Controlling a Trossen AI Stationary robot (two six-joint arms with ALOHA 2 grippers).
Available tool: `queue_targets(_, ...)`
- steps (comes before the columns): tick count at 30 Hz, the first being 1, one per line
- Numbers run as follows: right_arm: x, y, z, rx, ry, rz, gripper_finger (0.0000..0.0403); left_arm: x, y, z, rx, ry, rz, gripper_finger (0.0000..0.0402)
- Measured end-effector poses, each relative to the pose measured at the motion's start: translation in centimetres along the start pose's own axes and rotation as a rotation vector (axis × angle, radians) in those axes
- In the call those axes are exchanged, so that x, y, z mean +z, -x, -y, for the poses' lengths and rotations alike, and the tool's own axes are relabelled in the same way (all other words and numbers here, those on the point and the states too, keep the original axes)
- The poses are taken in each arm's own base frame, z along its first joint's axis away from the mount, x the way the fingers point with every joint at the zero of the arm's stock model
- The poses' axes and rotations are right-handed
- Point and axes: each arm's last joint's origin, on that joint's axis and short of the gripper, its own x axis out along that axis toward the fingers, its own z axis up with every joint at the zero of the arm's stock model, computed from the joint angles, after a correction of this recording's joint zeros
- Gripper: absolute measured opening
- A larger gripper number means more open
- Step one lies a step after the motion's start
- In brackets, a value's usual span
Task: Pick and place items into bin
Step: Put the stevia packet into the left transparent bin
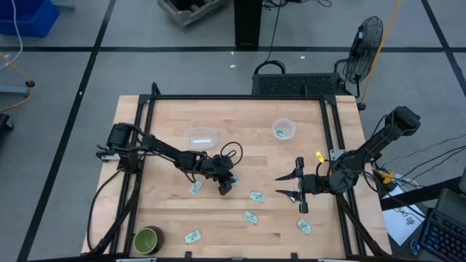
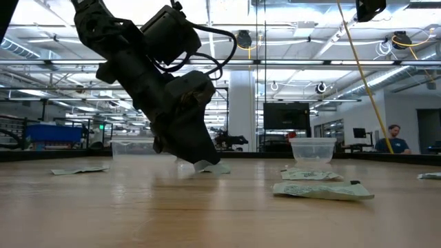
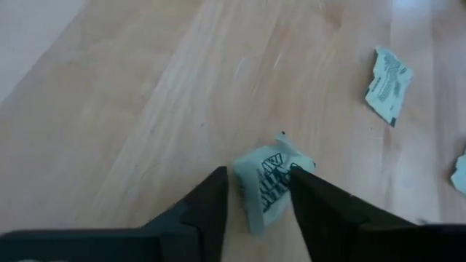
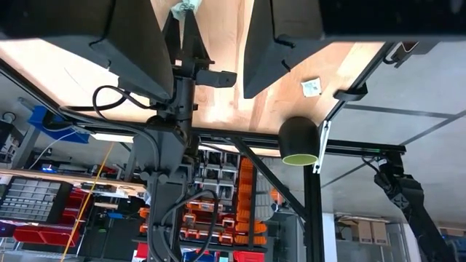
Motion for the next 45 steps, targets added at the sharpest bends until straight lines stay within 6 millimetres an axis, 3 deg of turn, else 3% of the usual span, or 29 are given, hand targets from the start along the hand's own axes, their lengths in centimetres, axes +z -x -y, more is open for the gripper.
queue_targets(9, -0.1, 0.0, 0.0, 0.000, 0.004, -0.005, 0.0160, 0.0, 0.0, -0.2, 0.016, -0.096, -0.001, 0.0008)
queue_targets(15, -0.1, 0.0, 0.0, 0.000, 0.007, -0.009, 0.0160, 0.1, 0.5, 0.0, 0.021, -0.129, 0.005, 0.0019)
queue_targets(19, -0.1, 0.0, 0.0, 0.001, 0.010, -0.013, 0.0160, 0.3, 2.2, 0.2, 0.060, -0.160, -0.004, 0.0006)
queue_targets(28, -0.3, 0.0, 0.0, 0.000, -0.009, -0.024, 0.0160, 1.7, 9.0, 0.1, 0.357, -0.197, 0.090, 0.0006)
queue_targets(32, -0.3, 0.0, 0.0, 0.000, -0.002, -0.026, 0.0160, 2.2, 12.3, -1.7, 0.584, -0.129, 0.153, 0.0011)
queue_targets(35, -0.3, 0.0, 0.0, 0.000, -0.001, -0.024, 0.0160, 2.8, 14.0, -3.2, 0.645, -0.042, 0.179, 0.0012)
queue_targets(39, -0.3, 0.0, 0.0, 0.000, -0.001, -0.023, 0.0160, 3.4, 14.5, -5.6, 0.676, 0.045, 0.141, 0.0005)
queue_targets(45, -0.3, 0.0, 0.0, 0.000, 0.000, -0.026, 0.0160, 3.9, 13.3, -8.5, 0.702, 0.137, 0.082, 0.0024)
